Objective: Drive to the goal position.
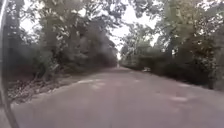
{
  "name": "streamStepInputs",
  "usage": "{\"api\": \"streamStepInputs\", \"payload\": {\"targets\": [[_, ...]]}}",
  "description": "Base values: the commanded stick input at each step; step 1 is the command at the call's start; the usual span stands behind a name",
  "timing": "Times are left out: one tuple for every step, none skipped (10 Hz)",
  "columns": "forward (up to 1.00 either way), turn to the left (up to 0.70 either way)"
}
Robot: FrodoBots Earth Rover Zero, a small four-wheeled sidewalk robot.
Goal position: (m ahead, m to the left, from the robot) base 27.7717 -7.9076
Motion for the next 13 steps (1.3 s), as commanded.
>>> {"api": "streamStepInputs", "payload": {"targets": [[0.70, 0.00], [0.70, 0.00], [0.70, 0.00], [0.70, 0.00], [0.70, 0.00], [0.70, 0.00], [0.70, 0.00], [0.70, 0.00], [0.70, 0.00], [0.70, 0.00], [0.70, 0.00], [0.70, 0.00], [0.70, 0.00]]}}
